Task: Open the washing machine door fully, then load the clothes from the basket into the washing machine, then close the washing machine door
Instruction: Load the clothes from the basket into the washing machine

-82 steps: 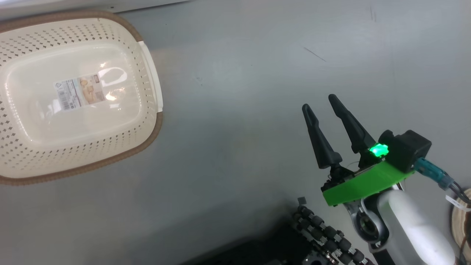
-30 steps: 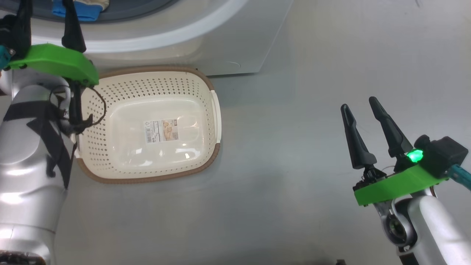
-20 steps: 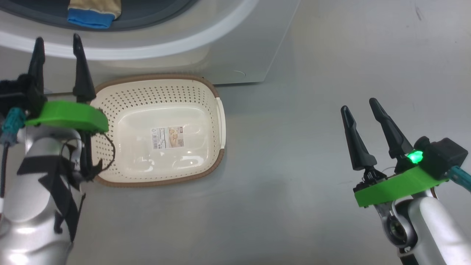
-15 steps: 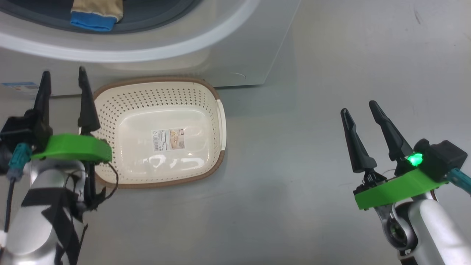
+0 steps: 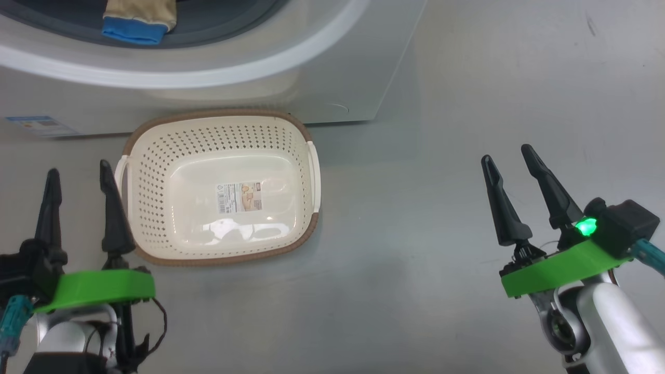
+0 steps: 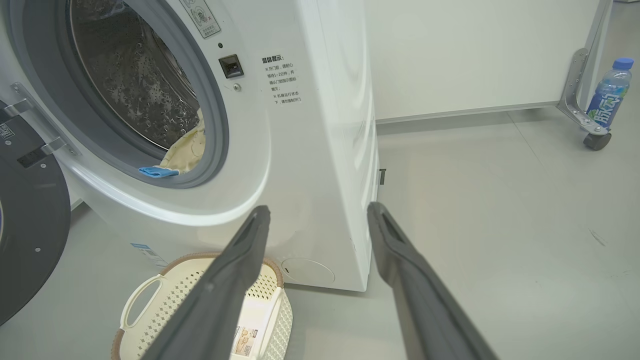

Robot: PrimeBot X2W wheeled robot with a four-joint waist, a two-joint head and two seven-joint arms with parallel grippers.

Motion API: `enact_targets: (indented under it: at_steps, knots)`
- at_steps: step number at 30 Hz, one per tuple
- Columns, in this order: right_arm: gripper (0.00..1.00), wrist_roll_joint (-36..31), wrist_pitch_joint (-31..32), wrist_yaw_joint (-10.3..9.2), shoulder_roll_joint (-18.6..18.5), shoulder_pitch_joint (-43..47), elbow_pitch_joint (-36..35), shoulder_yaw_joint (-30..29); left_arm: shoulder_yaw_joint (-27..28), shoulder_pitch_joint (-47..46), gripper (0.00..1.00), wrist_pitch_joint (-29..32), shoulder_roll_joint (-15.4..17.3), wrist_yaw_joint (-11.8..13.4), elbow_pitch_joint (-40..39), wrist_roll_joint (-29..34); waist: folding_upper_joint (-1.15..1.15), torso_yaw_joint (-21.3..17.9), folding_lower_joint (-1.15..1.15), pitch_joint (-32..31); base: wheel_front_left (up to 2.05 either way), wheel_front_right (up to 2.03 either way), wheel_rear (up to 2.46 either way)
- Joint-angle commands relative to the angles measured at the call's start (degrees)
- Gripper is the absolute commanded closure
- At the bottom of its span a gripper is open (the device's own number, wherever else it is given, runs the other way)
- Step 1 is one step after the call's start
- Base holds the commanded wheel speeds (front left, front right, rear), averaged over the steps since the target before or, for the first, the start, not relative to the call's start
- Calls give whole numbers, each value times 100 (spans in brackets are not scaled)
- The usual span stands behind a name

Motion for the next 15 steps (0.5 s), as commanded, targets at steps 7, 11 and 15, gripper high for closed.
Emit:
enact_targets:
  at_steps: [7,11,15]
  knots:
    - [0,10,-55,-1,-130,36,-173,103,234,404,0,35,153,243,-521,7,0,0,0,48,0,0,0]
    - [0,25,-55,-1,-136,13,-162,100,172,522,0,19,87,283,-585,19,0,-7,0,57,0,0,0]
    - [0,29,-55,-1,-134,11,-148,95,166,550,0,6,62,278,-573,-4,0,-9,0,39,0,0,0]
